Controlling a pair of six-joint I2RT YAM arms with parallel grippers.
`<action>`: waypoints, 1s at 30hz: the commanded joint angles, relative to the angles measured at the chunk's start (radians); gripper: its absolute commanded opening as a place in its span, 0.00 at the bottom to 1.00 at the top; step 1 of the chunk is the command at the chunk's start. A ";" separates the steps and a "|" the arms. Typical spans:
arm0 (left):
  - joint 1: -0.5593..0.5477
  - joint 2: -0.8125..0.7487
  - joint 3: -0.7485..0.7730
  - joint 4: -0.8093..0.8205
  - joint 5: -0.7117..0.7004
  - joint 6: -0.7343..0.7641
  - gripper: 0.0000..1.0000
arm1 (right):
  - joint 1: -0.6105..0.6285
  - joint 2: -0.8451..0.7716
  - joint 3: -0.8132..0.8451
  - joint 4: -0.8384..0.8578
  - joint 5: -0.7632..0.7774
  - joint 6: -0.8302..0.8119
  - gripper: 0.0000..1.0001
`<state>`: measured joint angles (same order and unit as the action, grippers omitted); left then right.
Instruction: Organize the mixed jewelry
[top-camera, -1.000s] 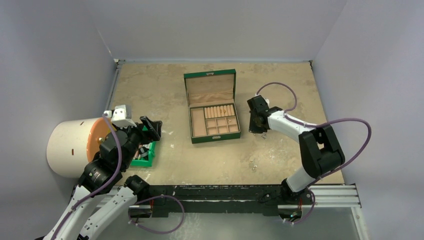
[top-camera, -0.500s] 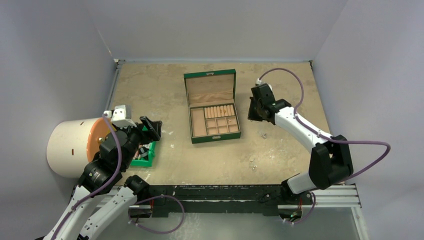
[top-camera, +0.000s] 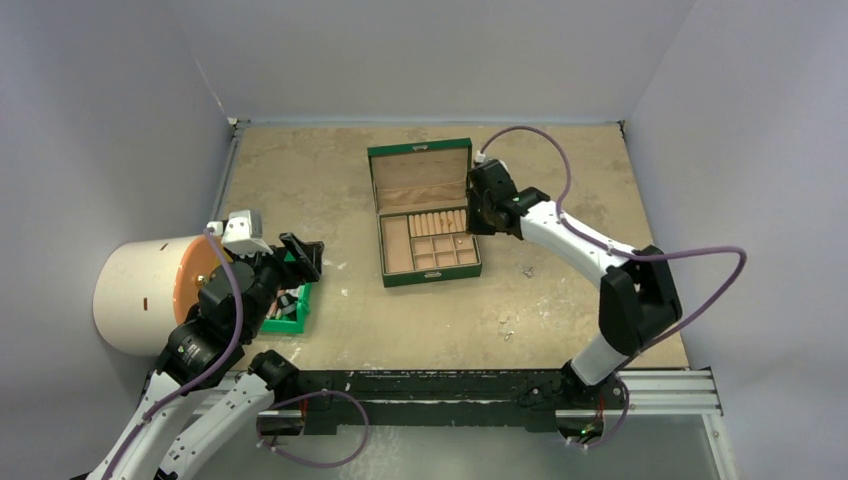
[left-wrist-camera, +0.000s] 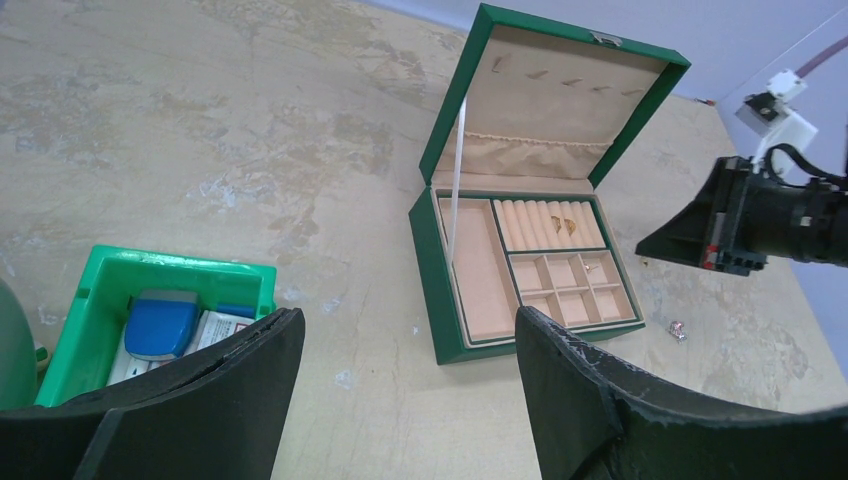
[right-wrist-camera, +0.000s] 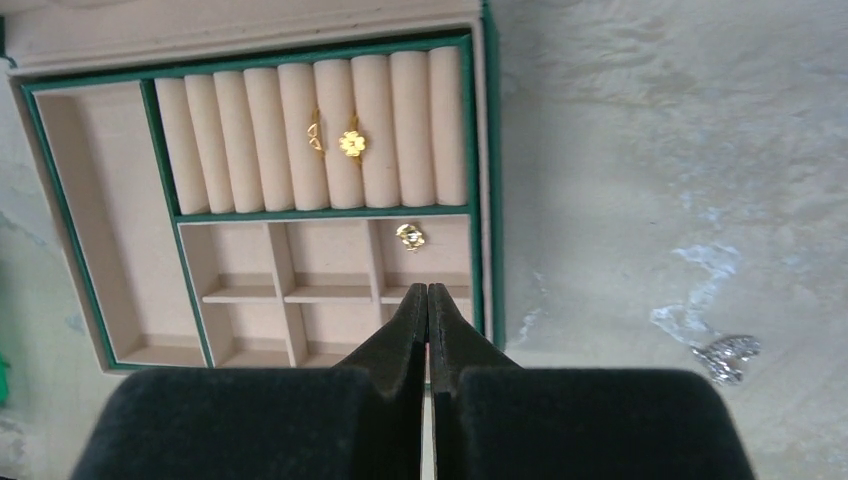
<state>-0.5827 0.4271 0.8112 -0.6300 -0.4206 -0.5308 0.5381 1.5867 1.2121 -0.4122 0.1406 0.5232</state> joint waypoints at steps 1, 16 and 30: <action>0.007 -0.013 0.000 0.035 -0.010 -0.005 0.77 | 0.045 0.065 0.063 0.004 0.055 0.010 0.00; 0.006 -0.024 0.000 0.033 -0.019 -0.006 0.77 | 0.065 0.161 0.066 0.001 0.121 0.040 0.00; 0.006 -0.021 0.000 0.033 -0.021 -0.007 0.77 | 0.065 0.144 0.063 -0.009 0.122 0.056 0.19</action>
<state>-0.5827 0.4099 0.8093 -0.6300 -0.4274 -0.5312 0.6014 1.7485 1.2434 -0.4133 0.2272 0.5625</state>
